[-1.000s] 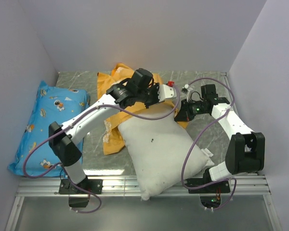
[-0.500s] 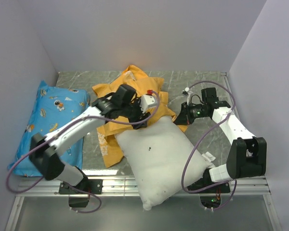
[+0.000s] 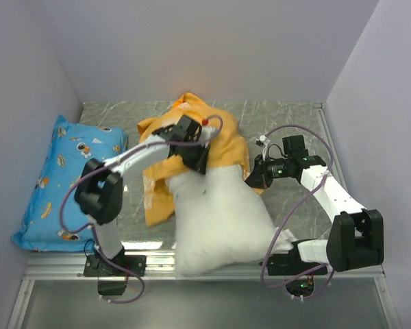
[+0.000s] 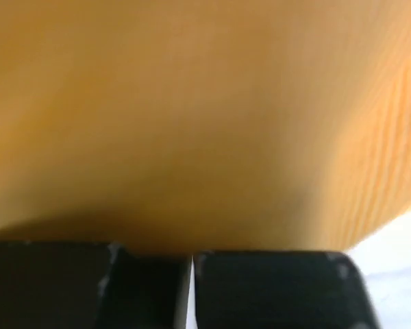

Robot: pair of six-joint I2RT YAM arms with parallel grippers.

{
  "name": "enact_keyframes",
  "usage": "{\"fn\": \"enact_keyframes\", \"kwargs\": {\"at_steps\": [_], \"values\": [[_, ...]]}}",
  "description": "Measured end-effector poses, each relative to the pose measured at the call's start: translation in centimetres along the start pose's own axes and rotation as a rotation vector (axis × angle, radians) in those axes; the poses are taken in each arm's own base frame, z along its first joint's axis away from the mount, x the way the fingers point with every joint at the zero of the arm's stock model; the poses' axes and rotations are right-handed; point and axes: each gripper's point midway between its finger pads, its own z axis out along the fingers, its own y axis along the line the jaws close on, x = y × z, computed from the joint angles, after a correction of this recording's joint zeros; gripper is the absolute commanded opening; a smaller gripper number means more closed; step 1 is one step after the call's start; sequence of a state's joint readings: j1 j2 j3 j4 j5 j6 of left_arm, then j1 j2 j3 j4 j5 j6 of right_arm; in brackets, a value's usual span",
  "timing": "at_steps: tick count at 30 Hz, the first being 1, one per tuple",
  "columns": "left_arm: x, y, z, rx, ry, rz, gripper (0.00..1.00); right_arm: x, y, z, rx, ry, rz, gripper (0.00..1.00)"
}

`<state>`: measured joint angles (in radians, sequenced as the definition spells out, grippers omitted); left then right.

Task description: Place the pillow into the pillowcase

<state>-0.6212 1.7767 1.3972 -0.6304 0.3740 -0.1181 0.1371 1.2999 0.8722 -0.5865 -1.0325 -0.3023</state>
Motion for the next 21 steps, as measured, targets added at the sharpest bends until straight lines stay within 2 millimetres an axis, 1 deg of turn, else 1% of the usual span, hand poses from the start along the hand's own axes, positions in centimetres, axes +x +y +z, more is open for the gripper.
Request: {"fn": "enact_keyframes", "kwargs": {"at_steps": [1, 2, 3, 4, 5, 6, 7, 8, 9, 10, 11, 13, 14, 15, 17, 18, 19, 21], "values": [[-2.4, 1.1, 0.2, -0.017, -0.031, -0.015, 0.05, -0.2, 0.1, 0.1, 0.006, -0.003, -0.025, 0.0], [-5.3, 2.5, 0.2, -0.036, -0.059, -0.031, 0.04, -0.4, 0.2, 0.2, 0.009, -0.004, -0.04, 0.0], [-9.2, 4.2, 0.1, -0.06, -0.131, -0.03, 0.04, -0.5, 0.4, 0.3, 0.007, -0.004, -0.055, 0.0], [-12.7, 5.7, -0.4, -0.086, -0.211, -0.019, 0.06, -0.5, 0.7, 0.5, 0.002, -0.001, -0.061, 0.0], [-16.3, 7.5, -1.3, -0.117, -0.315, -0.001, 0.11, -0.5, 1.0, 0.8, -0.005, 0.003, -0.064, 0.0], [-19.2, 9.1, -2.7, -0.152, -0.414, 0.026, 0.16, -0.5, 1.2, 1.1, -0.013, 0.005, -0.07, 0.0], [-20.6, 10.6, -3.9, -0.187, -0.478, 0.043, 0.21, -0.5, 1.7, 1.4, -0.027, 0.009, -0.071, 0.0], [-21.4, 11.7, -5.6, -0.212, -0.519, 0.051, 0.34, -0.4, 2.2, 1.8, -0.045, 0.015, -0.072, 0.0], [-21.7, 12.3, -6.8, -0.228, -0.552, 0.07, 0.41, -0.2, 2.8, 2.3, -0.065, 0.023, -0.072, 0.0], [-21.1, 12.6, -7.9, -0.241, -0.56, 0.082, 0.47, 0.0, 3.3, 2.9, -0.083, 0.031, -0.072, 0.0], [-20.3, 12.3, -8.7, -0.241, -0.556, 0.098, 0.6, 0.2, 3.9, 3.4, -0.101, 0.042, -0.072, 0.0], [-18.1, 10.7, -9.9, -0.223, -0.543, 0.145, 0.72, 0.6, 4.8, 4.3, -0.128, 0.055, -0.076, 0.0], [-16.7, 9.8, -10.3, -0.21, -0.527, 0.163, 0.77, 0.8, 5.2, 4.6, -0.139, 0.064, -0.071, 0.0], [-15.3, 8.7, -10.9, -0.194, -0.514, 0.196, 0.81, 0.9, 5.5, 4.9, -0.151, 0.072, -0.066, 0.0], [-12.7, 6.8, -12.0, -0.162, -0.485, 0.262, 0.84, 1.1, 5.6, 5.3, -0.159, 0.082, -0.053, 0.0], [-11.7, 5.9, -12.5, -0.145, -0.474, 0.312, 0.89, 1.2, 5.5, 5.5, -0.16, 0.089, -0.042, 0.0], [-11.0, 5.3, -12.9, -0.133, -0.467, 0.355, 0.99, 1.4, 5.5, 5.6, -0.161, 0.098, -0.031, 0.0], [-9.9, 4.7, -13.2, -0.116, -0.457, 0.435, 0.99, 1.9, 5.6, 5.8, -0.166, 0.117, -0.013, 0.26]]}}
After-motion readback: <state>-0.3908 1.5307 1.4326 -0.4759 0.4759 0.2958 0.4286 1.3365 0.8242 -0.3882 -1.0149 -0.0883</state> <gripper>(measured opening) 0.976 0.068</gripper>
